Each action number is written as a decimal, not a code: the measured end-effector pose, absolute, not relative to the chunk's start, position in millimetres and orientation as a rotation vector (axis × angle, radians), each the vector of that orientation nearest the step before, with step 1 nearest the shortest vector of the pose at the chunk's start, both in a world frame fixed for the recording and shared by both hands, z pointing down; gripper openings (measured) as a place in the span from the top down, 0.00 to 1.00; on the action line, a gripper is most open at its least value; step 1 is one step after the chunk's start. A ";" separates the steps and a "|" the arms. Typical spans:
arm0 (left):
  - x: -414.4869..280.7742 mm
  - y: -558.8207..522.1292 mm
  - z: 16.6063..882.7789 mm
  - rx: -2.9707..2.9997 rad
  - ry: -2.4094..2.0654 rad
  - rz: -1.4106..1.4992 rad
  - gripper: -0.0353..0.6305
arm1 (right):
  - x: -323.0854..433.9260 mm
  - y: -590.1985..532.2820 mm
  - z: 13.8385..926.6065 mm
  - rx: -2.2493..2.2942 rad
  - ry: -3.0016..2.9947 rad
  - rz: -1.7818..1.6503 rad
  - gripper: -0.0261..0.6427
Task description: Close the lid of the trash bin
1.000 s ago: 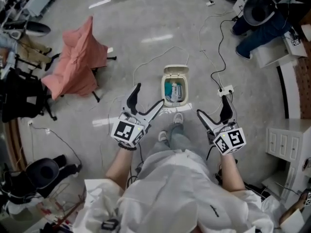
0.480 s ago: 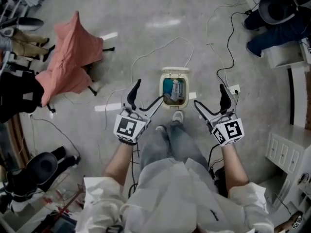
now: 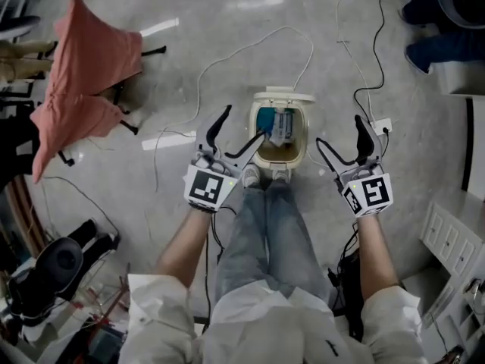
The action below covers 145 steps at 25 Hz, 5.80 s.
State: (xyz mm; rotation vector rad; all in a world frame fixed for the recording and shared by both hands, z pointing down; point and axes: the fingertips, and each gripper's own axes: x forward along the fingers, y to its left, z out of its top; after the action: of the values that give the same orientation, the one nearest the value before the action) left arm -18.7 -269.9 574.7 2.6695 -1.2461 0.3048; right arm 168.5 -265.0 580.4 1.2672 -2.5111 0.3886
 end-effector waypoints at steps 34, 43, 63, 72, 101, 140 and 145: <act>2.7 -340.8 732.5 2.727 -1.286 0.339 0.67 | 155.1 -338.8 753.3 1.335 -2.315 0.265 0.67; 5.8 -340.4 730.1 2.754 -1.279 0.366 0.76 | 150.5 -341.0 752.8 1.301 -2.316 0.225 0.72; 8.1 -345.1 731.5 2.804 -1.261 0.426 0.82 | 140.2 -344.5 754.1 1.235 -2.317 0.179 0.82; 10.8 -340.1 731.8 2.825 -1.226 0.455 0.83 | 142.1 -339.7 755.0 1.223 -2.321 0.199 0.82; 10.7 -303.3 736.1 2.923 -1.063 0.599 0.83 | 139.5 -308.5 754.9 1.188 -2.311 0.222 0.82; 13.9 -203.8 781.2 3.024 -0.641 0.874 0.76 | 131.3 -221.6 793.3 0.937 -2.238 0.114 0.74; 14.9 -192.3 788.5 3.036 -0.562 0.919 0.74 | 130.3 -210.0 800.7 0.853 -2.226 0.099 0.71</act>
State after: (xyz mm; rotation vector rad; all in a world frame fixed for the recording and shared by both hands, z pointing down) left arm 14.9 -192.3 788.5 3.0356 -0.5620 0.9193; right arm 130.3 -210.0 800.7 0.8535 -2.2257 0.0990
